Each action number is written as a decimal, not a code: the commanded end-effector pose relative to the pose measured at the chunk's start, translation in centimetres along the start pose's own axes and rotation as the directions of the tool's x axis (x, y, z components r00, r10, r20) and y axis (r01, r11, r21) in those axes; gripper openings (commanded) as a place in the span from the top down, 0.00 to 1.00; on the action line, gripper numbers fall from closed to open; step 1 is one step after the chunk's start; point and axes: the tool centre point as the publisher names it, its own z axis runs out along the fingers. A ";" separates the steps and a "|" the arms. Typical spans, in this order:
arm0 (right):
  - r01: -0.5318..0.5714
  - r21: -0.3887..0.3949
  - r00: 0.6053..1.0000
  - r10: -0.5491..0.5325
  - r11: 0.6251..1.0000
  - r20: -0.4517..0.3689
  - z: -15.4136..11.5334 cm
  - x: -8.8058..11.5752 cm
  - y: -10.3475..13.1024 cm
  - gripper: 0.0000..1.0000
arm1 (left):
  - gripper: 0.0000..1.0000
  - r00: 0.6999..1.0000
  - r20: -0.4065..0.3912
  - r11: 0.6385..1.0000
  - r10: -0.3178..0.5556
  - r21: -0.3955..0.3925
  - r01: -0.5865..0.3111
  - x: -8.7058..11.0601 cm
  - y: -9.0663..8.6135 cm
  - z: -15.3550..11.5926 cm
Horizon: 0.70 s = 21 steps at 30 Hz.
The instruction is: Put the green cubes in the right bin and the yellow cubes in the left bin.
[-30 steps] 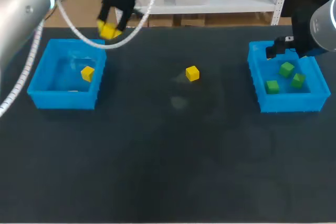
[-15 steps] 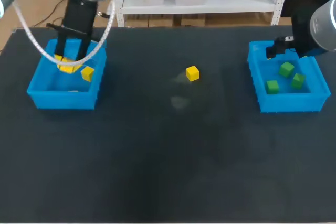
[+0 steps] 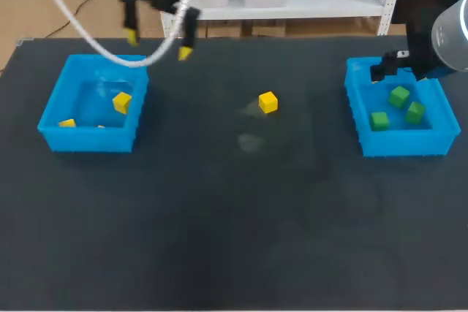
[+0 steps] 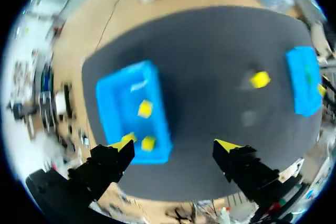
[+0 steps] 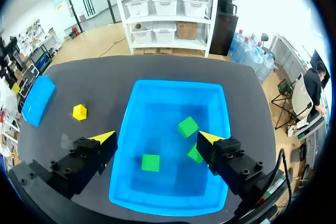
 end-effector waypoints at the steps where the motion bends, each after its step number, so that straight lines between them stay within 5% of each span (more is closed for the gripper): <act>1: -0.001 0.003 1.000 0.001 1.000 0.005 0.0 0.1 0.0 0.00 | 0.00 0.748 0.577 0.893 0.329 0.069 -0.445 -2.1 -7.9 0.2; 5: -0.001 0.003 1.000 0.001 1.000 0.005 0.0 0.1 0.0 0.00 | 0.00 0.725 0.552 0.804 0.412 0.153 -0.574 -2.9 -12.1 1.3; 11: -0.001 0.003 1.000 0.001 1.000 0.005 0.0 0.1 0.0 0.00 | 0.00 0.681 0.538 0.695 0.498 0.222 -0.684 -4.0 -15.8 4.2; 21: -0.001 0.003 1.000 0.001 1.000 0.005 0.0 0.1 0.0 0.00 | 0.00 0.658 0.523 0.619 0.542 0.282 -0.733 -5.3 -18.5 8.0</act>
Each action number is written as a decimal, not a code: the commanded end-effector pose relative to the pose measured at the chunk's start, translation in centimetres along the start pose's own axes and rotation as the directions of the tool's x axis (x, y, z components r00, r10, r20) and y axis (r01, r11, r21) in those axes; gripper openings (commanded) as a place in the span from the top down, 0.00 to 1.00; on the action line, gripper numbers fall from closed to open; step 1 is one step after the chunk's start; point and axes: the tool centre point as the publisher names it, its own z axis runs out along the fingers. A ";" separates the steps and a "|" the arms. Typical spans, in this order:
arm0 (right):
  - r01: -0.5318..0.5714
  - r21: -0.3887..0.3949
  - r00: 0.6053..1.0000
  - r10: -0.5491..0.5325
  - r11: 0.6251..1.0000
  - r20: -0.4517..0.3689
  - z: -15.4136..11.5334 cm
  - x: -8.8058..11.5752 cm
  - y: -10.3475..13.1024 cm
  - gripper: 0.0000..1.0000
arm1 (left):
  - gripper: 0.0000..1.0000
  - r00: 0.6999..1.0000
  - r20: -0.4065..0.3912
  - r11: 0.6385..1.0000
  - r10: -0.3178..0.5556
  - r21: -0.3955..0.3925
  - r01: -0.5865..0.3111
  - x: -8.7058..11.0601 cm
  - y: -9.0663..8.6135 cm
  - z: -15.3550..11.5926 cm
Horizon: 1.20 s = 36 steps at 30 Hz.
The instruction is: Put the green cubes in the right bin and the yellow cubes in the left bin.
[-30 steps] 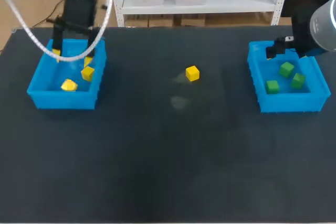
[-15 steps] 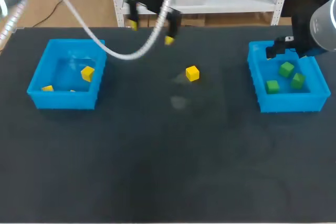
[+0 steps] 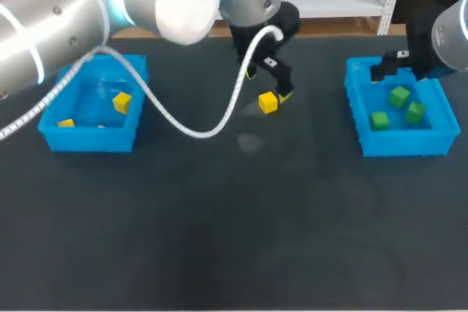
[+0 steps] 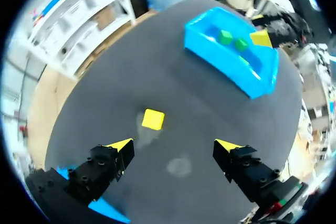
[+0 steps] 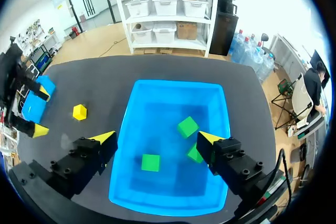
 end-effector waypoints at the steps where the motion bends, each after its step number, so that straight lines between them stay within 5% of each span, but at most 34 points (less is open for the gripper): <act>1: -0.001 0.003 1.000 0.001 1.000 0.005 0.0 0.1 0.0 0.00 | 0.00 0.975 0.168 0.954 0.147 0.236 -0.184 0.1 1.0 2.4; 7: -0.001 0.003 1.000 0.001 1.000 0.005 0.0 0.1 0.0 0.00 | 0.00 0.976 0.137 0.952 0.169 0.233 -0.198 -0.5 1.5 4.7; 21: -0.001 0.003 1.000 0.001 1.000 0.005 0.0 0.1 0.0 0.00 | 0.00 0.991 0.085 0.990 0.103 0.087 -0.111 -2.1 4.0 6.7; 36: -0.001 0.003 1.000 0.001 1.000 0.005 0.0 0.1 0.0 0.00 | 0.00 0.983 -0.017 0.982 0.185 0.051 -0.184 -2.5 3.0 8.9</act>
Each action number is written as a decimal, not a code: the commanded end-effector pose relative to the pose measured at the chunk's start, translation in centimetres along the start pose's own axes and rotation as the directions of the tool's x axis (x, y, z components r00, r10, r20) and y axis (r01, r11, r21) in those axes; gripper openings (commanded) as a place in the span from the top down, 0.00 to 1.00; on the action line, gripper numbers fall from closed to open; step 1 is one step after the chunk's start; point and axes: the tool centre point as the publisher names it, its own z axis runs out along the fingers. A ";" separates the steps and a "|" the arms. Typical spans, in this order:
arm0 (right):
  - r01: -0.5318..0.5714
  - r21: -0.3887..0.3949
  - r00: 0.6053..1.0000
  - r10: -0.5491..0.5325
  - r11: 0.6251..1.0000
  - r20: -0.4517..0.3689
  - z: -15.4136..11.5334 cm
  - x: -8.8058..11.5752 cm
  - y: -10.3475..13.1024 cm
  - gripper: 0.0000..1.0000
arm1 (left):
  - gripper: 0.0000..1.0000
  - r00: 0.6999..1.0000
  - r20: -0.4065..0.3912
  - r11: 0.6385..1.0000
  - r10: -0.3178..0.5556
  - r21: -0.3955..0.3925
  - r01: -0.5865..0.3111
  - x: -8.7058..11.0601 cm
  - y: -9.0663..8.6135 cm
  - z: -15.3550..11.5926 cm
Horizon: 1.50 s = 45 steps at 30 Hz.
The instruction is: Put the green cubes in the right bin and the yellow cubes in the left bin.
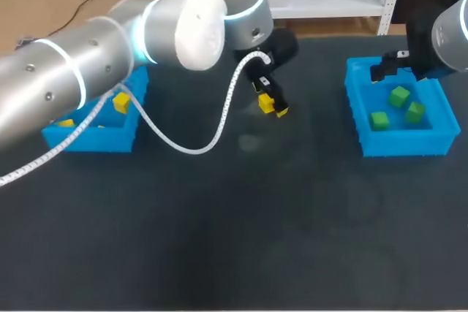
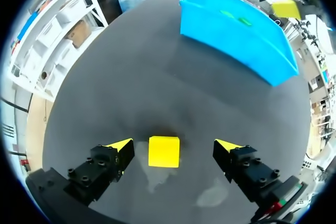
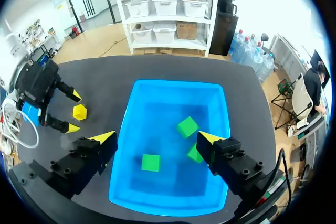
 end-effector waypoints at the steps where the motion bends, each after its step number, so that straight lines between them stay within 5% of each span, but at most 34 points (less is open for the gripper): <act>1: -0.001 0.003 1.000 0.001 1.000 0.005 0.0 0.1 0.0 0.00 | 0.00 0.999 -0.053 1.000 0.000 -0.013 0.000 -0.9 0.3 0.7; 4: -0.001 0.003 1.000 0.001 1.000 0.005 0.0 0.1 0.0 0.00 | 0.00 0.997 -0.072 1.000 0.001 -0.026 -0.003 -1.2 0.4 1.1; 5: -0.001 0.003 1.000 0.001 1.000 0.005 0.0 0.1 0.0 0.00 | 0.21 0.997 -0.083 0.999 0.007 -0.033 -0.010 -1.2 0.4 1.2; 7: -0.001 0.003 1.000 0.001 1.000 0.005 0.0 0.1 0.0 0.00 | 0.81 0.993 -0.114 0.998 0.021 -0.051 -0.027 -1.2 0.4 1.4; 8: -0.001 0.003 1.000 0.001 1.000 0.005 0.0 0.1 0.0 0.00 | 1.00 0.990 -0.139 0.998 0.031 -0.056 -0.039 -1.1 0.4 1.4; 14: -0.001 0.003 1.000 0.001 1.000 0.005 0.0 0.1 0.0 0.00 | 1.00 0.966 -0.255 0.992 0.037 -0.103 -0.066 0.3 0.6 1.1; 19: -0.001 0.003 1.000 0.001 1.000 0.005 0.0 0.1 0.0 0.00 | 1.00 0.970 -0.241 0.978 0.026 -0.195 -0.075 1.1 1.3 -1.7; 24: -0.001 0.003 1.000 0.001 1.000 0.005 0.0 0.1 0.0 0.00 | 1.00 0.995 -0.076 0.946 -0.060 -0.321 0.032 2.5 3.1 -6.7; 28: -0.001 0.003 1.000 0.001 1.000 0.005 0.0 0.1 0.0 0.00 | 1.00 0.987 0.058 0.900 -0.152 -0.405 0.162 4.6 4.8 -10.7; 34: -0.001 0.003 1.000 0.001 1.000 0.005 0.0 0.1 0.0 0.00 | 1.00 0.907 0.262 0.765 -0.329 -0.490 0.419 10.2 7.7 -16.3; 41: -0.001 0.003 1.000 0.001 1.000 0.005 0.0 0.1 0.0 0.00 | 1.00 0.733 0.453 0.529 -0.507 -0.507 0.680 18.9 9.4 -20.2; 45: -0.001 0.003 1.000 0.001 1.000 0.005 0.0 0.1 0.0 0.00 | 1.00 0.645 0.499 0.448 -0.579 -0.465 0.763 23.1 9.4 -20.3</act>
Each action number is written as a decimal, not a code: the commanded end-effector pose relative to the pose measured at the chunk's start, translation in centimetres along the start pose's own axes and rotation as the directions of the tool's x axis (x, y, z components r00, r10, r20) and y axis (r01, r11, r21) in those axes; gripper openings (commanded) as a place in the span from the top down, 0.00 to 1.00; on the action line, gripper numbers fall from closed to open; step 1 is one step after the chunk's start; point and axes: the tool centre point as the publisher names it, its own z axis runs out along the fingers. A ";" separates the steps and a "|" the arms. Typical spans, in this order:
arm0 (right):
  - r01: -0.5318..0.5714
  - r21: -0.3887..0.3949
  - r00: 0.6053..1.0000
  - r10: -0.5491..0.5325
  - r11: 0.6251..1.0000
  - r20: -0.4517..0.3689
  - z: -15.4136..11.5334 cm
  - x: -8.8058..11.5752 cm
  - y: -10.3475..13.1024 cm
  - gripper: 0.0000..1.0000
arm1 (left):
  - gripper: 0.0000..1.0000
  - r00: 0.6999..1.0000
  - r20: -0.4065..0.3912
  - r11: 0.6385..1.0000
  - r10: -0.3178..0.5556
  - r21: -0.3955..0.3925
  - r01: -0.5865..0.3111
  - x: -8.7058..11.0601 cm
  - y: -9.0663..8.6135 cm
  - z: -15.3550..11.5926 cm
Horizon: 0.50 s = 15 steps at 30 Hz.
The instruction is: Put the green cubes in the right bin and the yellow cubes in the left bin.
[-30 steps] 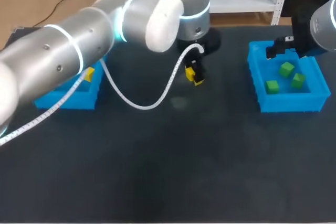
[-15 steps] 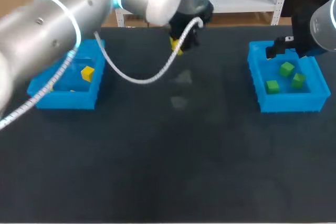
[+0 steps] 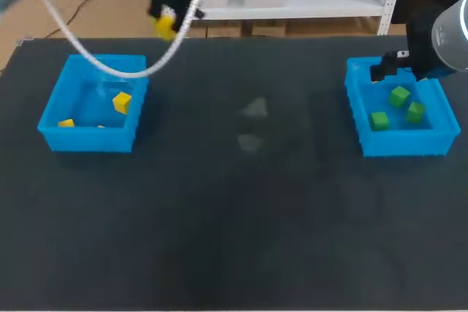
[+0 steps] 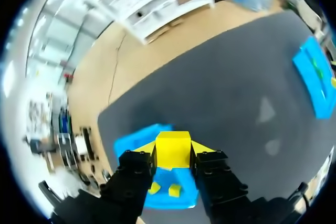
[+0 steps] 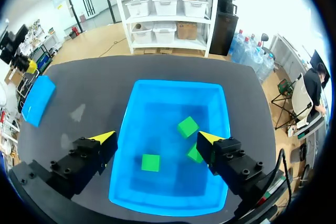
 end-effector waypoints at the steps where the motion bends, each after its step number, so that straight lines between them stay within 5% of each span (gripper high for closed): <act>1: -0.001 0.003 1.000 0.001 1.000 0.005 0.0 0.1 0.0 0.00 | 1.00 0.822 0.422 0.916 -0.382 0.053 0.398 10.9 2.1 1.3; 8: -0.001 0.003 1.000 0.001 1.000 0.005 0.0 0.1 0.0 0.00 | 1.00 0.767 0.353 0.844 -0.535 0.189 0.502 14.9 2.7 5.1; 15: -0.001 0.003 1.000 0.001 1.000 0.005 0.0 0.1 0.0 0.00 | 0.97 0.749 0.354 0.828 -0.559 0.209 0.520 14.7 3.2 6.1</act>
